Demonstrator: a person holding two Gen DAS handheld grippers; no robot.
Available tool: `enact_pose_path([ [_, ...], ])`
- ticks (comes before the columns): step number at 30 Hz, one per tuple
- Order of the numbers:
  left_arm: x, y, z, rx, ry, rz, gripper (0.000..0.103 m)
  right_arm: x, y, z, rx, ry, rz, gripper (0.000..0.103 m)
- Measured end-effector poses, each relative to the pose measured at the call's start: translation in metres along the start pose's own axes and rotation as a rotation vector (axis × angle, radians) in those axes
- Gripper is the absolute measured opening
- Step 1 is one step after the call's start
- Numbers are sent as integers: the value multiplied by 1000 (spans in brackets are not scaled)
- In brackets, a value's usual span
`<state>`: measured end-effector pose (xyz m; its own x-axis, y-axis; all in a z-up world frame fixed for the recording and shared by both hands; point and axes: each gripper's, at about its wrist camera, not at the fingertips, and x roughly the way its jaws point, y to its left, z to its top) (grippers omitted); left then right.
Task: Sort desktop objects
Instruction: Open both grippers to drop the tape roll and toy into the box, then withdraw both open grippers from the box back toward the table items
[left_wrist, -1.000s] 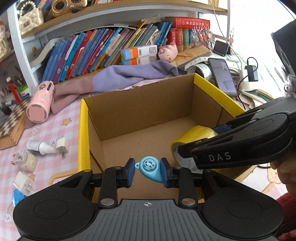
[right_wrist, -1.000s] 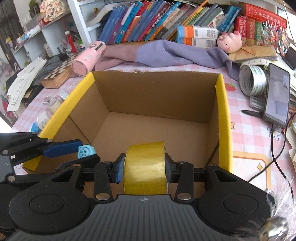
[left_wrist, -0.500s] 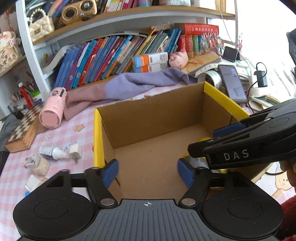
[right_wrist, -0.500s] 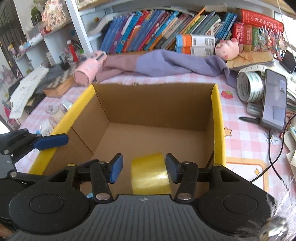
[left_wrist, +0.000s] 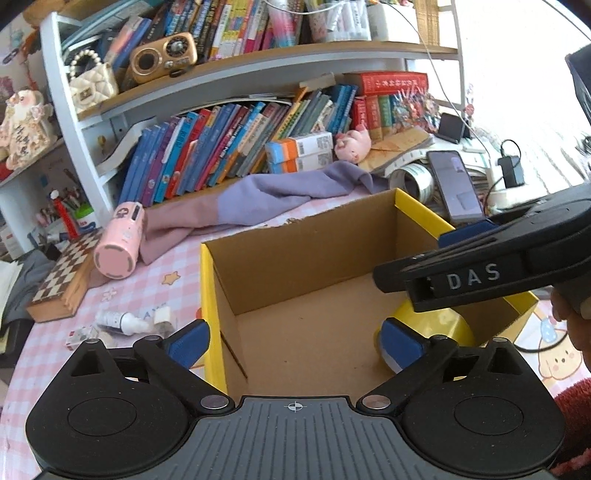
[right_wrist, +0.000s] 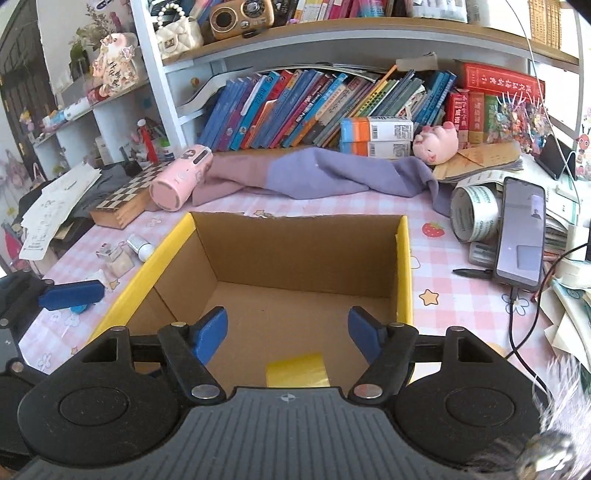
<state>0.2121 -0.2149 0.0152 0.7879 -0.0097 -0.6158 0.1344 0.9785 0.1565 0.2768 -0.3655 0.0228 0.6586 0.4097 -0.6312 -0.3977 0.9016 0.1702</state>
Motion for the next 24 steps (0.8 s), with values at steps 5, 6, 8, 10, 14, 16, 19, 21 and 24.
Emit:
enact_pose_path([
  [5, -4, 3, -5, -33, 1, 24, 103, -5, 3, -4, -18, -7, -10, 74],
  [6, -5, 5, -6, -40, -3, 28, 103, -5, 4, -5, -19, -5, -12, 74],
  [8, -7, 6, -7, -47, -4, 30, 103, -3, 5, -7, -18, 2, -15, 74],
  [10, -10, 6, -10, -45, -7, 32, 103, -2, 6, -7, -17, 7, -21, 74],
  [14, -14, 8, -15, -58, -15, 38, 103, -2, 9, -9, -22, 9, -27, 74],
  [16, -16, 12, -18, -81, -16, 47, 103, -3, 13, -11, -29, 12, -33, 74],
  [19, -19, 19, -23, -106, -16, 47, 103, -7, 19, -15, -37, 11, -46, 74],
  [21, -22, 23, -25, -118, -20, 38, 103, -10, 23, -17, -36, 10, -58, 74],
  [24, -28, 27, -28, -116, -35, 21, 103, -16, 28, -19, -25, 1, -81, 75],
])
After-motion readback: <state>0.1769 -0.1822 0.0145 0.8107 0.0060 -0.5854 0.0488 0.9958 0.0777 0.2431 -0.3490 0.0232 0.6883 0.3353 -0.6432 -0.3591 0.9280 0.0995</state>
